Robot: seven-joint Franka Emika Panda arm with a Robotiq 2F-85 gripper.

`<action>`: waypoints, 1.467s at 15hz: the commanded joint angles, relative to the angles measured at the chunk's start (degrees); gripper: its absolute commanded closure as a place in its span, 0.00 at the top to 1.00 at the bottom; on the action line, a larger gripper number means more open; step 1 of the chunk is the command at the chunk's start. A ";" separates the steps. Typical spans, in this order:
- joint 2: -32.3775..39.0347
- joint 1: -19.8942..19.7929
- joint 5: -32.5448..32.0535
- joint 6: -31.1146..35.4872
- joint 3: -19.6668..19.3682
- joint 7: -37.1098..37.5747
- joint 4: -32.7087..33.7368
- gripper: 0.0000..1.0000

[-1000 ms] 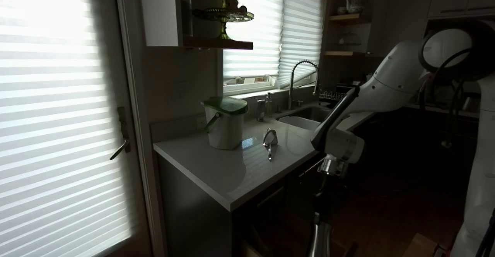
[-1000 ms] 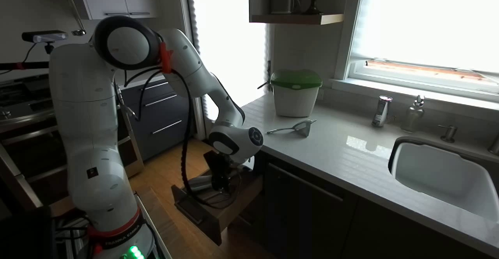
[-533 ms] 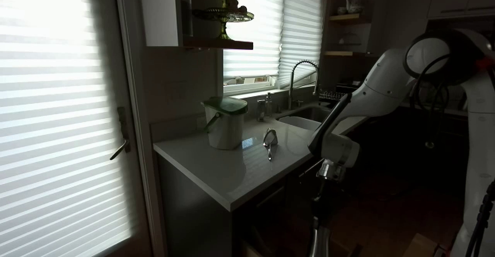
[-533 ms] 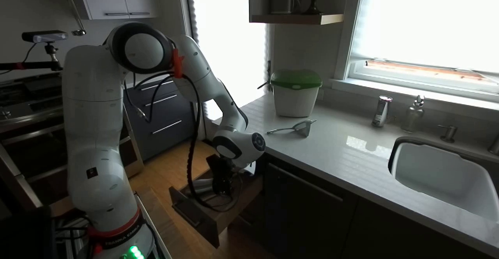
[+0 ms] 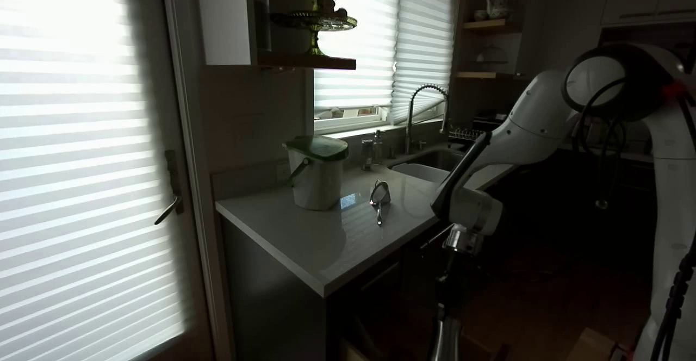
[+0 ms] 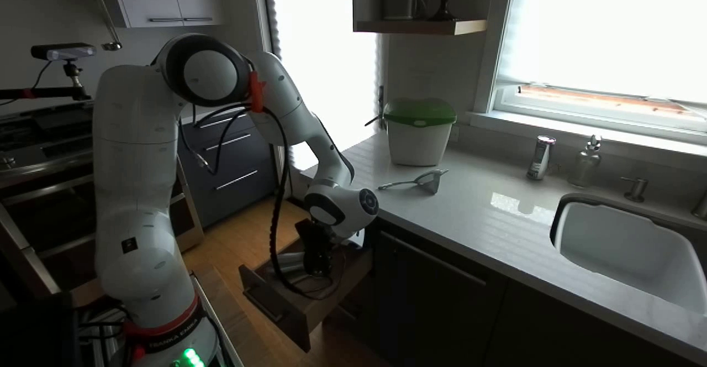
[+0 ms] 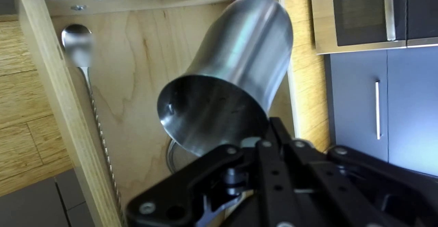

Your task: Put the silver vessel in the open drawer

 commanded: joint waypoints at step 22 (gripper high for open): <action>25.16 -7.16 10.80 -10.59 2.83 -14.29 19.22 0.11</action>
